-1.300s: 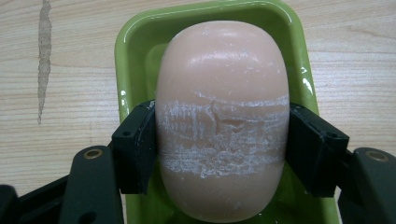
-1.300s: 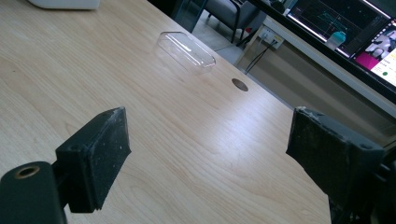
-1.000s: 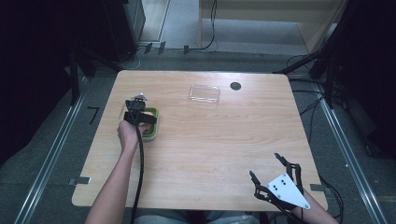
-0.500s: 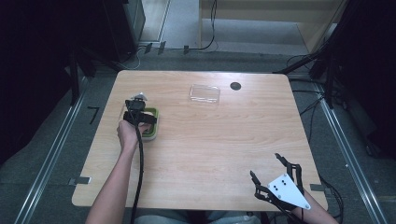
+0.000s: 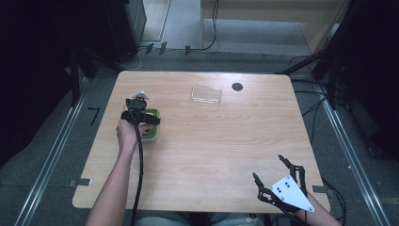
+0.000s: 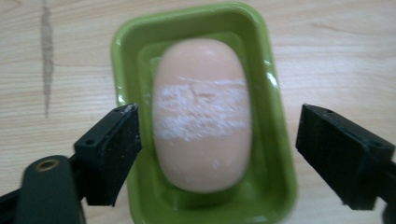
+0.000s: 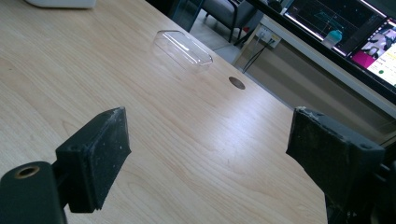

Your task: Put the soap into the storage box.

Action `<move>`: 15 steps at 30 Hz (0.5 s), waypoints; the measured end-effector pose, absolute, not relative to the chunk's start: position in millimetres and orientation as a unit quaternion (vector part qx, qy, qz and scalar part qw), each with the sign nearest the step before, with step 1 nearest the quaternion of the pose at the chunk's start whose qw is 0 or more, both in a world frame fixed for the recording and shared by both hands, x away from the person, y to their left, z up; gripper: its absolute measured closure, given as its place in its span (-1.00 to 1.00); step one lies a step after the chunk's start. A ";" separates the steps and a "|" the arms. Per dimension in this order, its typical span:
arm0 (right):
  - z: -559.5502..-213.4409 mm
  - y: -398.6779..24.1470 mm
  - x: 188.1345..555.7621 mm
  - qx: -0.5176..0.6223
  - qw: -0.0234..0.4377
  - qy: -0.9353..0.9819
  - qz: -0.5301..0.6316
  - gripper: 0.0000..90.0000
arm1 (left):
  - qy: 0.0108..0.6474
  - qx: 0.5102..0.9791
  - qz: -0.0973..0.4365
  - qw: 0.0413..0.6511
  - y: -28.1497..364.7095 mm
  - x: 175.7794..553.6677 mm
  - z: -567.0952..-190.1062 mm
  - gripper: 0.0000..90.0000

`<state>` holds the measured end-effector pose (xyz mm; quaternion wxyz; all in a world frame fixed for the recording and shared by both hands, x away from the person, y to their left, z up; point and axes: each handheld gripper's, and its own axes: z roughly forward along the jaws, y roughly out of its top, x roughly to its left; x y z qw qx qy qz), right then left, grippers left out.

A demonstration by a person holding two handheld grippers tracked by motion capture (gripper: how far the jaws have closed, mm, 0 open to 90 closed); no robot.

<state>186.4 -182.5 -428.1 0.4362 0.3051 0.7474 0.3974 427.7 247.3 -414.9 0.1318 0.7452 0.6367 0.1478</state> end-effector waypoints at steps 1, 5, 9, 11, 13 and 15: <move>-428.0 -182.5 186.3 0.306 0.437 0.747 0.397 -0.71 | 0.633 0.749 0.143 0.130 246.4 426.0 -412.8 -0.70; -427.4 -181.9 185.1 0.305 0.438 0.746 0.398 -0.71 | 0.620 0.761 0.144 0.126 243.4 417.8 -404.5 -0.75; -427.4 -180.7 184.7 0.305 0.437 0.747 0.396 -0.71 | 0.614 0.766 0.143 0.124 242.7 411.7 -399.8 -0.78; -427.3 -180.6 184.8 0.303 0.438 0.748 0.396 -0.71 | 0.611 0.769 0.142 0.122 242.5 408.8 -399.1 -0.78; -427.2 -180.6 184.8 0.303 0.438 0.748 0.396 -0.71 | 0.607 0.774 0.138 0.114 241.4 406.1 -399.6 -0.78; -427.2 -180.6 184.7 0.303 0.439 0.748 0.396 -0.71 | 0.603 0.779 0.133 0.111 240.5 403.4 -400.1 -0.78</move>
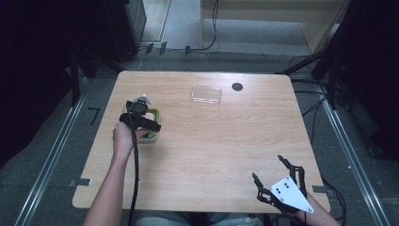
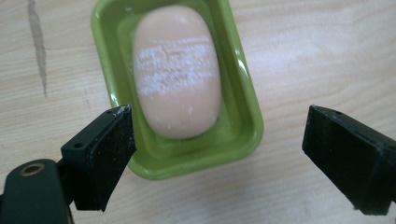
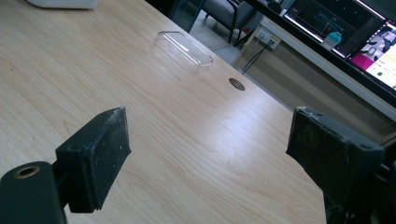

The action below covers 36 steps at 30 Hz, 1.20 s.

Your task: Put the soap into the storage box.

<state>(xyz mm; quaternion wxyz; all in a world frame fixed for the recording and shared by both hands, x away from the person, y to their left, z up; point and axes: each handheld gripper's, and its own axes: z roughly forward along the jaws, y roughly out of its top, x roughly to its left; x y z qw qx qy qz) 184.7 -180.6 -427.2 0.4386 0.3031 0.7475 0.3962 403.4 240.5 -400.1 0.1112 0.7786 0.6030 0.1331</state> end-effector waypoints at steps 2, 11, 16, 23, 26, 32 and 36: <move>-427.2 -180.7 184.6 0.303 0.439 0.748 0.396 -0.71 | 0.600 0.782 0.131 0.110 239.7 400.5 -399.1 -0.77; -427.3 -181.4 184.1 0.304 0.439 0.746 0.397 -0.71 | 0.590 0.790 0.127 0.107 235.2 381.0 -395.3 -0.79; -427.3 -181.3 183.8 0.301 0.440 0.747 0.398 -0.71 | 0.581 0.798 0.123 0.101 231.4 367.7 -396.8 -0.80; -427.2 -181.5 183.5 0.301 0.441 0.745 0.399 -0.71 | 0.573 0.805 0.120 0.095 230.8 353.5 -398.3 -0.81; -427.2 -181.8 183.5 0.302 0.441 0.745 0.399 -0.71 | 0.569 0.809 0.116 0.088 232.6 346.4 -402.0 -0.81; -427.1 -182.1 183.2 0.302 0.440 0.745 0.401 -0.71 | 0.575 0.807 0.106 0.087 239.8 333.9 -408.6 -0.81; -427.1 -182.4 183.2 0.302 0.440 0.745 0.401 -0.71 | 0.574 0.808 0.103 0.082 241.8 323.7 -412.3 -0.81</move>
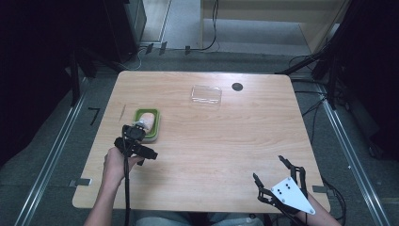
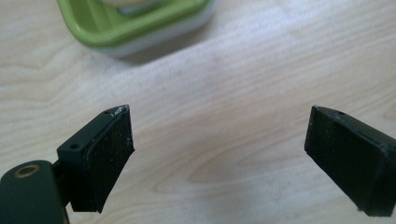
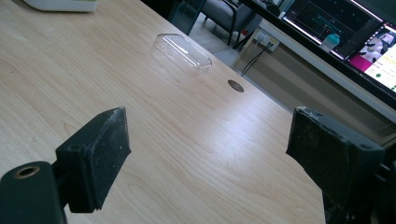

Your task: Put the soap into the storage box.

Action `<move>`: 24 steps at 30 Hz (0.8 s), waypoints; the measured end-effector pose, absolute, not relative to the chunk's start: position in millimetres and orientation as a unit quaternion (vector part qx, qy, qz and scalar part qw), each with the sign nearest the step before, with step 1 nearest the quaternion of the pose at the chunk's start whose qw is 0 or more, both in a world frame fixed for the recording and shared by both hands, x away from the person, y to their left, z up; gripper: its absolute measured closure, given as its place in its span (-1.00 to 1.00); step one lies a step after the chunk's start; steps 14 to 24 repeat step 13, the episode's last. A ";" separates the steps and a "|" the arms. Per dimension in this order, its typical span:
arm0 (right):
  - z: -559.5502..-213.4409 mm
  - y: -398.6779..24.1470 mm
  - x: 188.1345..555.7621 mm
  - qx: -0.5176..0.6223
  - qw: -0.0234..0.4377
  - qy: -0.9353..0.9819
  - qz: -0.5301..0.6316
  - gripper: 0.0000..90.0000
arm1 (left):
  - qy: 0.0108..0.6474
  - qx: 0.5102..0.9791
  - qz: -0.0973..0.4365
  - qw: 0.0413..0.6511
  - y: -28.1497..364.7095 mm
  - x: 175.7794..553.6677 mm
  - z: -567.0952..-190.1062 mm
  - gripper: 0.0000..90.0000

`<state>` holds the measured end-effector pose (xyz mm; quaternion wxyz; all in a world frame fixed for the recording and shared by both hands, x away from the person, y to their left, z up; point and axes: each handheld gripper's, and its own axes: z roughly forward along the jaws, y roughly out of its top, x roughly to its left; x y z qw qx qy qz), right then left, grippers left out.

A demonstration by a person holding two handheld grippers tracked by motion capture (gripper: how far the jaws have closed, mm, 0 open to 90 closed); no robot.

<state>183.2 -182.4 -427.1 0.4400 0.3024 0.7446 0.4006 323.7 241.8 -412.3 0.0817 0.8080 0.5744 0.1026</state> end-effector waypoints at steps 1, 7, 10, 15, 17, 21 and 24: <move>-427.1 -182.4 183.2 0.302 0.440 0.745 0.401 -0.71 | 0.573 0.810 0.102 0.080 242.1 321.5 -413.5 -0.82; -427.2 -182.4 183.0 0.301 0.441 0.745 0.400 -0.71 | 0.573 0.811 0.092 0.066 244.7 308.6 -425.0 -0.84; -427.4 -182.7 183.1 0.302 0.440 0.745 0.400 -0.71 | 0.576 0.810 0.089 0.063 246.4 307.4 -428.5 -0.85; -427.8 -183.2 183.4 0.303 0.440 0.745 0.400 -0.71 | 0.575 0.811 0.089 0.063 246.1 309.4 -429.7 -0.85; -427.8 -183.2 183.4 0.303 0.440 0.745 0.400 -0.71 | 0.575 0.811 0.089 0.063 246.1 309.4 -429.7 -0.85; -427.8 -183.2 183.4 0.303 0.440 0.745 0.400 -0.71 | 0.575 0.811 0.089 0.063 246.1 309.4 -429.7 -0.85; -427.8 -183.2 183.4 0.303 0.440 0.745 0.400 -0.71 | 0.575 0.811 0.089 0.063 246.1 309.4 -429.7 -0.85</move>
